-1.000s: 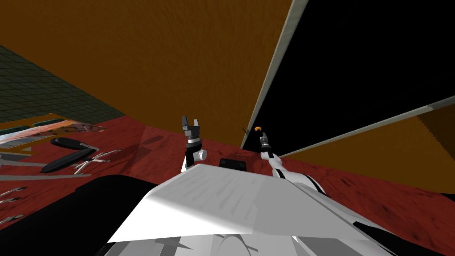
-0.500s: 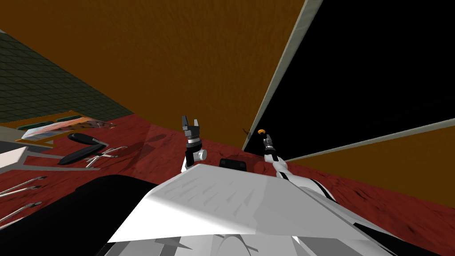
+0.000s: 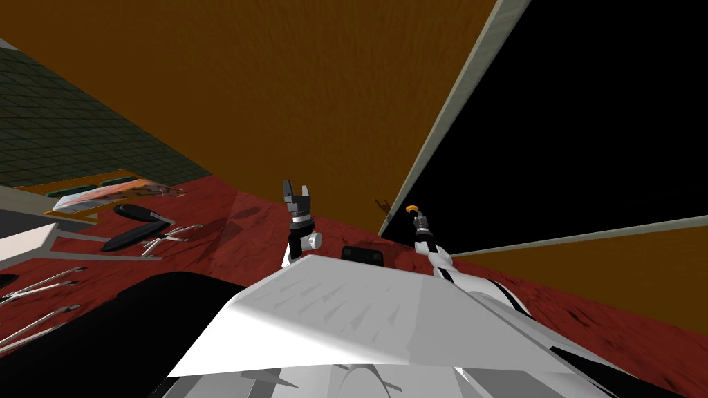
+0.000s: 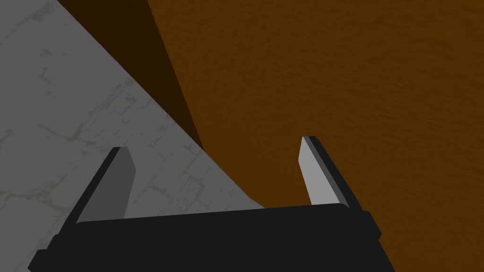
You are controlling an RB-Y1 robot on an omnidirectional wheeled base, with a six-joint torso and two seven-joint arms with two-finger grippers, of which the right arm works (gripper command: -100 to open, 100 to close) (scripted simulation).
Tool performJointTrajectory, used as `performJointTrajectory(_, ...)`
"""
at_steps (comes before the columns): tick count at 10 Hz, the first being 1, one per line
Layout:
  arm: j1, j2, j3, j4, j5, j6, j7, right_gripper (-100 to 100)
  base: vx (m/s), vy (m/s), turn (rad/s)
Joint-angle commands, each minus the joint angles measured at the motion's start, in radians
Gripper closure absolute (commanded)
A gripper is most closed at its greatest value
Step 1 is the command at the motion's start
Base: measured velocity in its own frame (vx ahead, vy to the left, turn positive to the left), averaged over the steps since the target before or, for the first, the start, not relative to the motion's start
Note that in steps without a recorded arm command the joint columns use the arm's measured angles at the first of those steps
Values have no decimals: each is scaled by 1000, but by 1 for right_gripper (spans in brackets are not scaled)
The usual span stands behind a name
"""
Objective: Pull the door open
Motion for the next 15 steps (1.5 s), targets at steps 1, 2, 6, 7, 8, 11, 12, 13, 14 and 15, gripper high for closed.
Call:
performJointTrajectory(1, 1, 0, 0, -2, 0, 2, 1, 100, -14, -1, -2)
performJointTrajectory(2, 1, 0, 0, -2, 0, 2, 1, 100, -10, -4, 7)
performJointTrajectory(6, 9, -10, 15, -2, 9, -9, -22, 100, -30, -17, 34)
performJointTrajectory(7, 11, -13, 20, -3, 12, -12, -28, 100, -198, -72, 151)
performJointTrajectory(8, 16, -20, 29, -3, 17, -20, -41, 100, -180, -54, 104)
performJointTrajectory(11, 32, -43, 59, -6, 36, -46, -85, 100, -196, -66, 135)
performJointTrajectory(12, 37, -51, 69, -6, 42, -55, -99, 100, -204, -87, 125)
performJointTrajectory(13, 42, -57, 77, -7, 47, -62, -112, 100, -223, -82, 136)
performJointTrajectory(14, 47, -65, 88, -8, 54, -71, -126, 100, -239, -90, 156)
performJointTrajectory(15, 52, -57, 82, -26, 49, -53, -117, 100, -106, -38, 50)
